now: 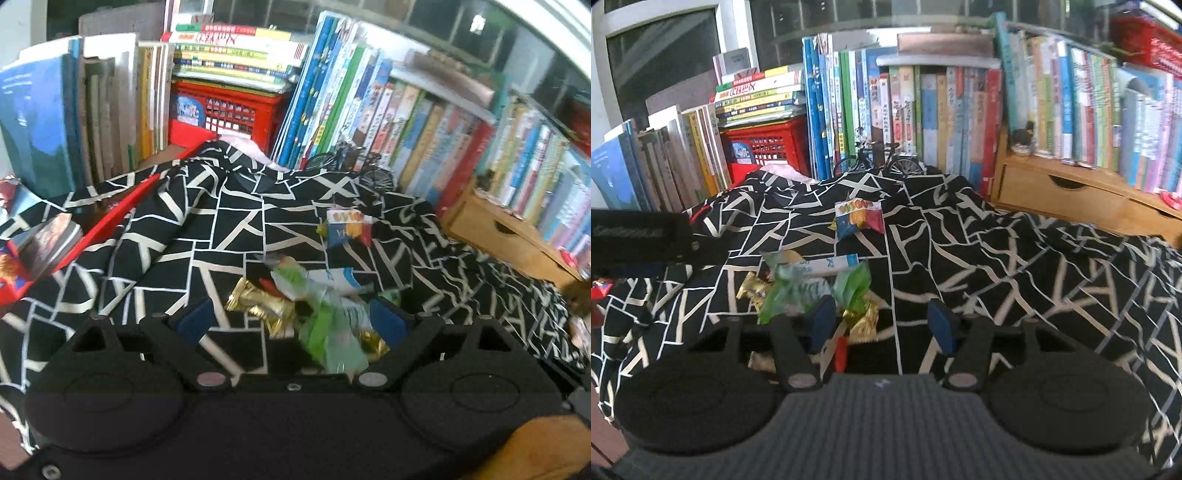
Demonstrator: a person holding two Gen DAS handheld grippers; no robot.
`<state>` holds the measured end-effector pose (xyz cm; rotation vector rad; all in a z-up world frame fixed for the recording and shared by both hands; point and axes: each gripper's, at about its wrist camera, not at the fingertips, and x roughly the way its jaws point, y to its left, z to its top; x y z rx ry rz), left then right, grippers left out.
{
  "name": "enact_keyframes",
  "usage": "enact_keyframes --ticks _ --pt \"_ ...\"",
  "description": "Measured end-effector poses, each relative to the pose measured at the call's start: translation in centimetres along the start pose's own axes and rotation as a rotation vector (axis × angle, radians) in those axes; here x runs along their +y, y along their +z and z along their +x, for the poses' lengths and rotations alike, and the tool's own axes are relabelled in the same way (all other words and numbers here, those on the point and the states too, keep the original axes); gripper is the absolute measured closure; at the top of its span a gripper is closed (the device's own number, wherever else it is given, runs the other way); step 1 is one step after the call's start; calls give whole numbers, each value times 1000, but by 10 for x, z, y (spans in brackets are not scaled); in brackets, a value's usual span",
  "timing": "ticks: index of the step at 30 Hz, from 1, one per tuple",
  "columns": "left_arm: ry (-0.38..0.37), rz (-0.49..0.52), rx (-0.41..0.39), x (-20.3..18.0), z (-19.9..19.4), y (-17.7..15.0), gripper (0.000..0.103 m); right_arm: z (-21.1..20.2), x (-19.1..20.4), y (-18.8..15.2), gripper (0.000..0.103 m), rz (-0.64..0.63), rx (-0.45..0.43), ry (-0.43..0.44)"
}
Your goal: Collect trash
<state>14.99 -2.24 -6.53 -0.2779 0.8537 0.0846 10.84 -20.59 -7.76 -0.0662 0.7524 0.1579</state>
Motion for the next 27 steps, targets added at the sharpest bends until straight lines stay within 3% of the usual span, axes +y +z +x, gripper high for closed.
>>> enact_keyframes --ticks 6,15,18,20,23,26,27 --pt "33 -51 69 -10 53 17 16 45 -10 11 36 -1 57 62" --pt "1 -142 182 -8 102 23 32 94 -9 17 37 -6 134 151" --pt "-37 -184 205 -5 110 24 44 105 -6 18 38 -8 156 167" --pt "-59 -212 226 -3 114 25 58 112 -4 18 38 -6 169 185" --pt "-71 -211 255 -6 119 25 65 118 -2 22 41 -9 169 219" --pt "-60 -169 235 -14 118 26 66 120 -2 28 64 -23 175 253" --pt "-62 -162 230 -16 117 27 66 120 -1 30 82 -34 174 250"
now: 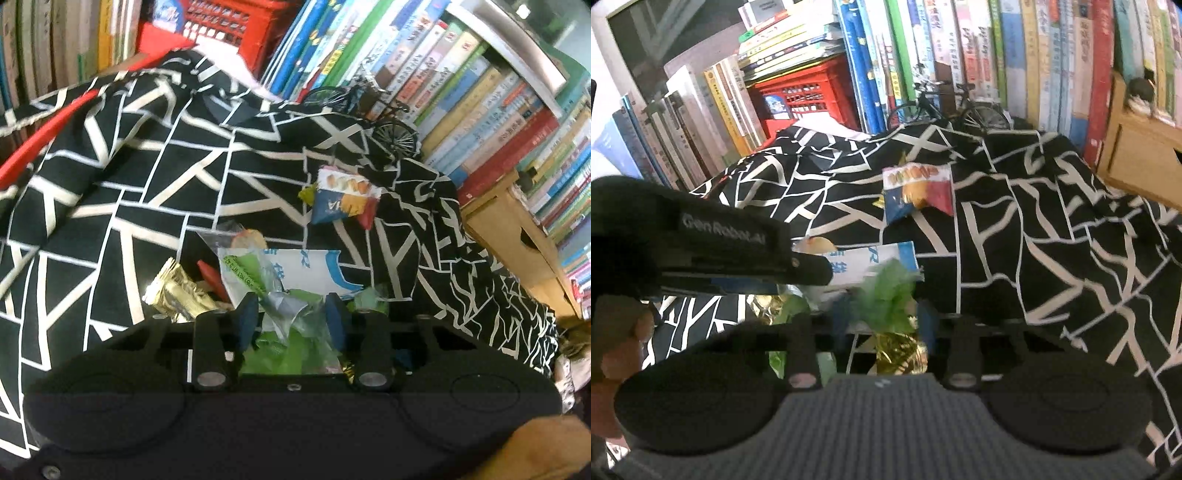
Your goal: Collect trash
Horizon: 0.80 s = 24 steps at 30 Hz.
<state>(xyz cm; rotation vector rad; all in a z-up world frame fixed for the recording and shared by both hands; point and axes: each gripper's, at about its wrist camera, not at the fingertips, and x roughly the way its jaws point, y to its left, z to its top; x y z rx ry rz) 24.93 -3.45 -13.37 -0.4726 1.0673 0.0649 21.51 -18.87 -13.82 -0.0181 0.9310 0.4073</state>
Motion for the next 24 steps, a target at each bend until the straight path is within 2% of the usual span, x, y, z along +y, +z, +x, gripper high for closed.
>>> enact_keyframes --ticks 4,6,8,10,16,21,24 --pt "2 17 -16 -7 -4 2 66 0 1 3 82 -21 4 8" --pt "7 28 -25 -9 -6 3 66 -1 -2 2 76 -4 -2 7" --pt "14 40 -37 -9 -11 4 66 -2 -9 3 60 37 -8 14" --pt "18 54 -52 -9 -17 5 66 -1 -15 4 48 76 -14 28" --pt "65 86 -81 -1 -27 9 66 18 -14 9 34 87 19 48" --pt "85 83 -82 7 -29 8 66 31 -8 10 30 66 52 35" --pt "91 90 -85 9 -30 6 66 29 -5 10 43 46 51 29"
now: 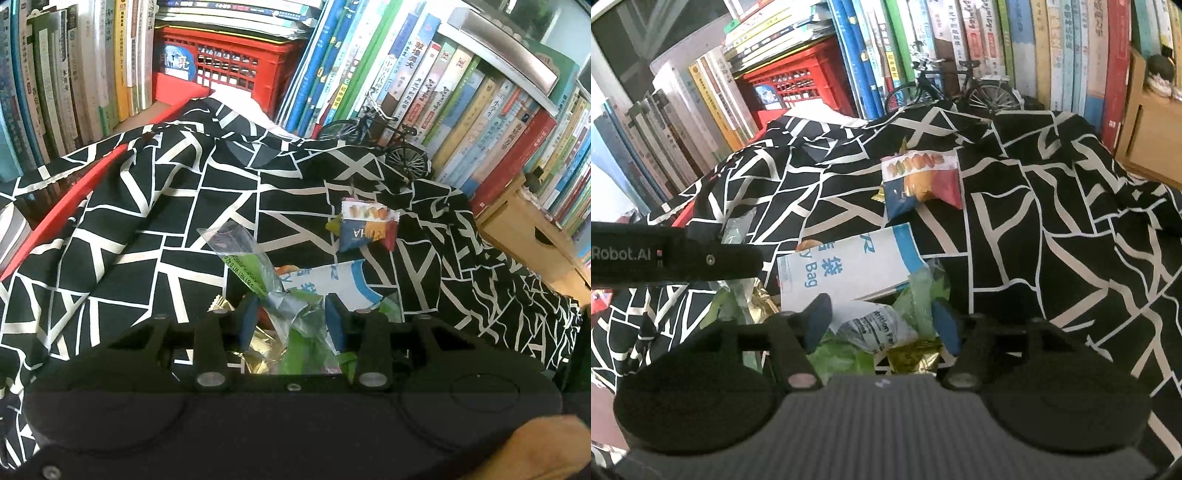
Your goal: Collect trash
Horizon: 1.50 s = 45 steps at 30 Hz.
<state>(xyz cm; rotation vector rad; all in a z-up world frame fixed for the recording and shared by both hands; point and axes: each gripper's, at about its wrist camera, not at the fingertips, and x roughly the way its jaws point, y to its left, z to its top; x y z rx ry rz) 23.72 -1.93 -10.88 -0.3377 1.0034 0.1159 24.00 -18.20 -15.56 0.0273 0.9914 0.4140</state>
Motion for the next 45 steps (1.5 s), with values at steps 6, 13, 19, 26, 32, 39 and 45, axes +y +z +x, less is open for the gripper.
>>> enact_keyframes --ticks 6,13,19,26,32,39,45 --pt "-6 24 -7 -2 -5 -3 66 -14 -1 3 78 -13 -34 -48" --pt "7 35 -16 -1 -9 -8 66 -23 -2 -2 41 53 -16 -43" --pt "19 24 -8 6 -8 -11 66 3 -3 2 29 117 42 -42" --pt "21 24 -4 8 -9 -14 66 6 -3 14 69 102 12 -38" --pt "10 30 -11 5 -13 -14 66 -12 -2 12 84 76 -8 -25" --pt "-10 47 -32 -1 -25 -17 66 -37 -3 7 84 94 -52 -31" --pt "-14 72 -36 -5 -38 -25 66 -56 -1 1 84 104 -82 -52"
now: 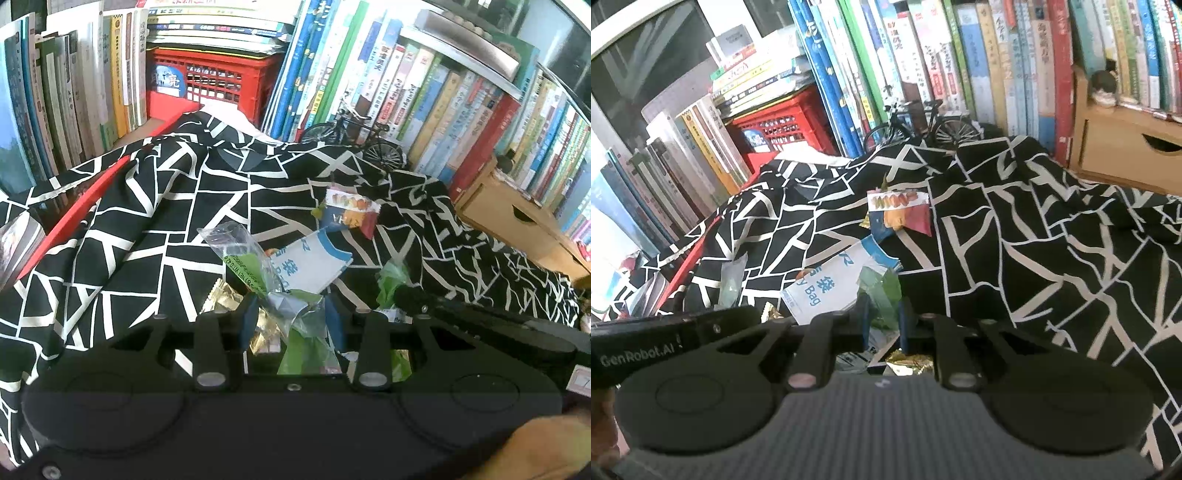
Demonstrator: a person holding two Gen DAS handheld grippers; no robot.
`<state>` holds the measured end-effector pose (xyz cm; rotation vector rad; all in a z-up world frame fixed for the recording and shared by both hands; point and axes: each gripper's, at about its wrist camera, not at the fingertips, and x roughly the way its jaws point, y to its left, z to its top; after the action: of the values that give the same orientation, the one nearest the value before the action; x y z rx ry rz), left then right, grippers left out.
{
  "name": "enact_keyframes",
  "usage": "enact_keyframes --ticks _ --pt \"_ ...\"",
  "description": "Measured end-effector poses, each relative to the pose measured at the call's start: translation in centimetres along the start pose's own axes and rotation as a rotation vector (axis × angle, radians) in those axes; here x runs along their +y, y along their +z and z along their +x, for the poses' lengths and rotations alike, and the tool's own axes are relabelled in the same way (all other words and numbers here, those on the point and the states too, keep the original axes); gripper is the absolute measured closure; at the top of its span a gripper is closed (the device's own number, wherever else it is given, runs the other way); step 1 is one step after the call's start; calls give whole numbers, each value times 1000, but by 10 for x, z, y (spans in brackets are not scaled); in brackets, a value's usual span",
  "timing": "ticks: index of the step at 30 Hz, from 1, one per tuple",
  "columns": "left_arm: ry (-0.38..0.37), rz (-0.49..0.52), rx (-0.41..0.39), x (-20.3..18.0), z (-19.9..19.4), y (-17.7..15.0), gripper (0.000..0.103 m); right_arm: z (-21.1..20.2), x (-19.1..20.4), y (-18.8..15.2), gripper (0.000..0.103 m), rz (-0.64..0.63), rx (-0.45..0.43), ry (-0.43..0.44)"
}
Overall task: Collect trash
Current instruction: 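Carry the green wrappers and white bag down over the black trash bin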
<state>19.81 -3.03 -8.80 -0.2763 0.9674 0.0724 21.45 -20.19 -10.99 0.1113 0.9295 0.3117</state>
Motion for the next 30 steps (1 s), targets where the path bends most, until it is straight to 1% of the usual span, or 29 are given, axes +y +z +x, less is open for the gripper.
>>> enact_keyframes --ticks 9,18,21,24,30 --pt "-19 46 -5 -6 -34 -27 66 -38 5 -21 84 25 -46 -25" --pt "-63 73 -19 4 -83 -72 66 -89 26 -64 84 30 -84 -66" --pt "-84 89 -25 11 -105 -92 66 -112 37 -84 84 33 -113 -94" --pt "-114 112 -29 21 -130 -115 66 -139 49 -112 84 50 -137 -125" --pt "-175 160 -24 45 -183 -171 66 -193 82 -180 84 83 -171 -197"
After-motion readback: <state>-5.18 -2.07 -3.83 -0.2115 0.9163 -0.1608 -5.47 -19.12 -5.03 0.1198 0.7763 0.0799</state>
